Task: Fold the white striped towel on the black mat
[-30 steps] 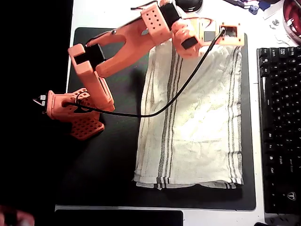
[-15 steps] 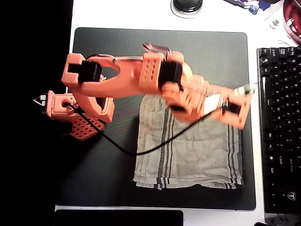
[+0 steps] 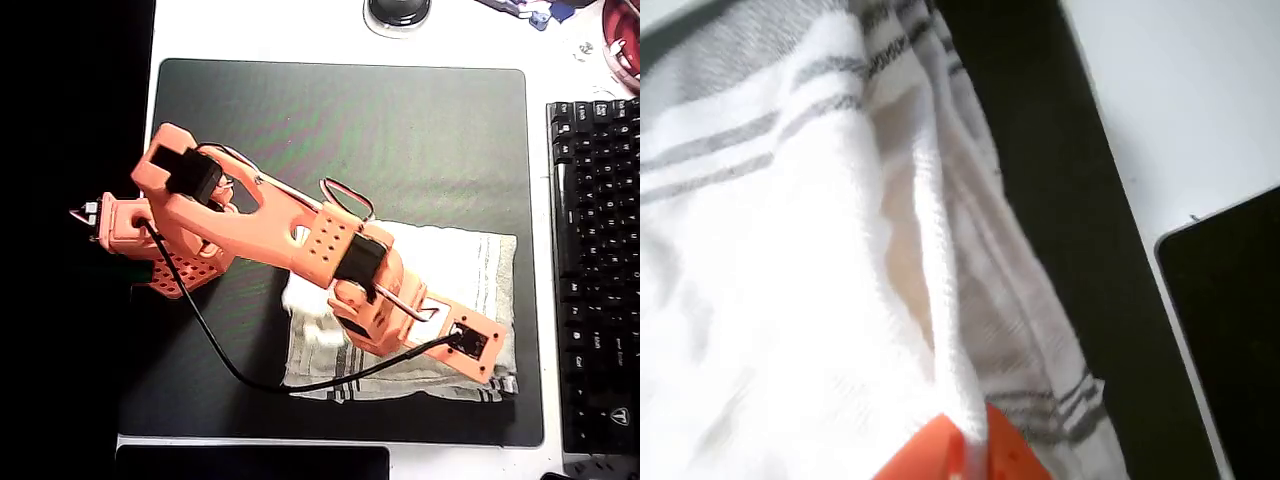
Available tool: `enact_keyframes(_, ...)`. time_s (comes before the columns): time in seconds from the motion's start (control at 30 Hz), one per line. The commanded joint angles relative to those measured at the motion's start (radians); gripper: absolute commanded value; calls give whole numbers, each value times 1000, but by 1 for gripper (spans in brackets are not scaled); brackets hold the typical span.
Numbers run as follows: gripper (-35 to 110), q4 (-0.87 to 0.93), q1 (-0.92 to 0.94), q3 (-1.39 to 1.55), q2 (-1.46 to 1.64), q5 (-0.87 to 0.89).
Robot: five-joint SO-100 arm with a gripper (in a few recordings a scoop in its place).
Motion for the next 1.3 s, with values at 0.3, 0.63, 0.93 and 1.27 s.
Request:
enact_keyframes(0.3, 3, -201, 83, 130, -46, -123)
enact_keyframes(0.63, 14, -268, 71, 367, 357, -199)
enact_keyframes(0.93, 13, -55, -160, 448, 775, -146)
enact_keyframes(1.27, 0, 193, -413, 847, 1356, -97)
